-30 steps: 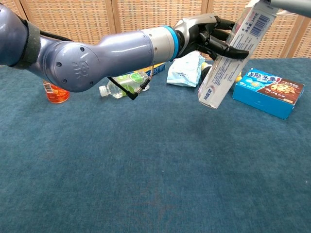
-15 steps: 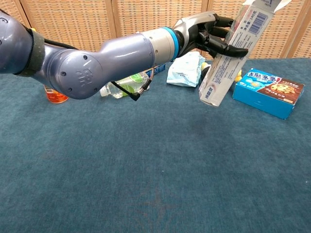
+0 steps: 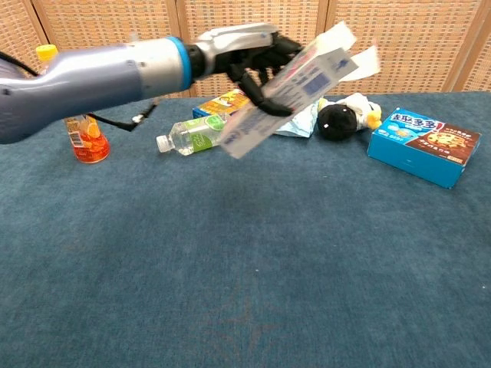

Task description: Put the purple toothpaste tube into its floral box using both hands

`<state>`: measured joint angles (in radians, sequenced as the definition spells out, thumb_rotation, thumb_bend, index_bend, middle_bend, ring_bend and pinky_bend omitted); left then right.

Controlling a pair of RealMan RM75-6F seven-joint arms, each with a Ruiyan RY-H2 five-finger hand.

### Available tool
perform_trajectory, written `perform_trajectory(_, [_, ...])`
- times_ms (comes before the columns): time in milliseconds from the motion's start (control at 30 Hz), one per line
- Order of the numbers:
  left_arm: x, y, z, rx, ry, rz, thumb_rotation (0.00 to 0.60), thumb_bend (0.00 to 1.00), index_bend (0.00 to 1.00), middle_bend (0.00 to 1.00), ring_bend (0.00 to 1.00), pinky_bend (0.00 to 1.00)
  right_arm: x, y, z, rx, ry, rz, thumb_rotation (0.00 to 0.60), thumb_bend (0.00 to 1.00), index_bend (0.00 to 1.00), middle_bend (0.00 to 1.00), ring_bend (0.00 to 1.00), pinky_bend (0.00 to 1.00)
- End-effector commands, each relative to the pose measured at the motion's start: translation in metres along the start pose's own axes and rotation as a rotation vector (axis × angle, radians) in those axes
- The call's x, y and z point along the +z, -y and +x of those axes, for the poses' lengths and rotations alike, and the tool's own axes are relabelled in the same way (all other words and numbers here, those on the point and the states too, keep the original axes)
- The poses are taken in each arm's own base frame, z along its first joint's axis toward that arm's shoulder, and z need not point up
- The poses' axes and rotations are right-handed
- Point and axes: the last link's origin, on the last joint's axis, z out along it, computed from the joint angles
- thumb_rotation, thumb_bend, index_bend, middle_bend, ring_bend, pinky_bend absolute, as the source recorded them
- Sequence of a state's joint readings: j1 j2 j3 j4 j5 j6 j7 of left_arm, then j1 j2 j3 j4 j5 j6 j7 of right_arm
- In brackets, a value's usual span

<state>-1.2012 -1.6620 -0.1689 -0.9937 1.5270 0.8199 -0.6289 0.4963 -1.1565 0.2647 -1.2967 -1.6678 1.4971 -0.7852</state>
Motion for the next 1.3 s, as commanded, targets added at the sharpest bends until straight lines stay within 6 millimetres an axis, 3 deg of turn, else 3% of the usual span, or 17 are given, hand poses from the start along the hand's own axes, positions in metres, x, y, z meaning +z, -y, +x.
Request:
perform_trajectory(33, [-0.032,0.016,0.007,0.126,0.027,0.004,0.6,0.39,0.6,0.55,0.49,0.55,-0.026,-0.008,-0.022,0.179,0.166,0.006,0.6,0.0,0.0,0.0,0.0,0.0])
perform_trajectory(200, [-0.057,0.027,0.009,0.232,0.044,0.015,0.6,0.39,0.6,0.55,0.49,0.55,-0.043,0.002,-0.03,0.395,0.299,0.016,0.6,0.0,0.0,0.0,0.0,0.0])
perform_trajectory(433, [-0.088,0.045,-0.008,0.358,0.142,0.07,0.6,0.39,0.6,0.55,0.49,0.55,-0.072,0.019,-0.037,0.612,0.418,0.017,0.6,0.0,0.0,0.0,0.0,0.0])
perform_trajectory(600, [-0.096,0.051,-0.026,0.411,0.185,0.092,0.6,0.39,0.6,0.55,0.49,0.55,-0.089,0.027,-0.046,0.628,0.455,0.017,0.6,0.0,0.0,0.0,0.0,0.0])
perform_trajectory(800, [-0.092,0.053,-0.045,0.431,0.223,0.114,0.6,0.39,0.6,0.55,0.49,0.55,-0.101,0.031,-0.048,0.643,0.442,0.003,0.6,0.0,0.0,0.0,0.0,0.0])
perform_trajectory(867, [-0.09,0.055,-0.051,0.434,0.247,0.131,0.6,0.39,0.59,0.5,0.44,0.52,-0.103,0.031,-0.047,0.646,0.435,0.001,0.6,0.0,0.0,0.0,0.0,0.0])
perform_trajectory(933, [-0.09,0.057,-0.055,0.434,0.275,0.148,0.6,0.39,0.49,0.34,0.31,0.41,-0.104,0.029,-0.047,0.642,0.428,0.0,0.6,0.0,0.0,0.0,0.0,0.0])
perform_trajectory(1000, [-0.088,0.057,-0.059,0.444,0.297,0.165,0.6,0.39,0.29,0.13,0.15,0.3,-0.105,0.027,-0.046,0.635,0.422,-0.005,0.6,0.0,0.0,0.0,0.0,0.0])
perform_trajectory(1067, [-0.087,0.056,-0.062,0.445,0.302,0.172,0.6,0.39,0.14,0.03,0.08,0.25,-0.106,0.026,-0.046,0.633,0.42,-0.01,0.6,0.0,0.0,0.0,0.0,0.0])
perform_trajectory(1167, [-0.088,0.049,-0.063,0.399,0.297,0.172,0.6,0.39,0.01,0.0,0.0,0.14,-0.109,0.024,-0.045,0.623,0.42,-0.014,0.6,0.0,0.0,0.0,0.0,0.0])
perform_trajectory(1300, [-0.095,0.038,-0.049,0.349,0.243,0.153,0.6,0.38,0.0,0.0,0.0,0.08,-0.116,0.023,-0.043,0.618,0.415,-0.022,0.6,0.0,0.0,0.0,0.0,0.0])
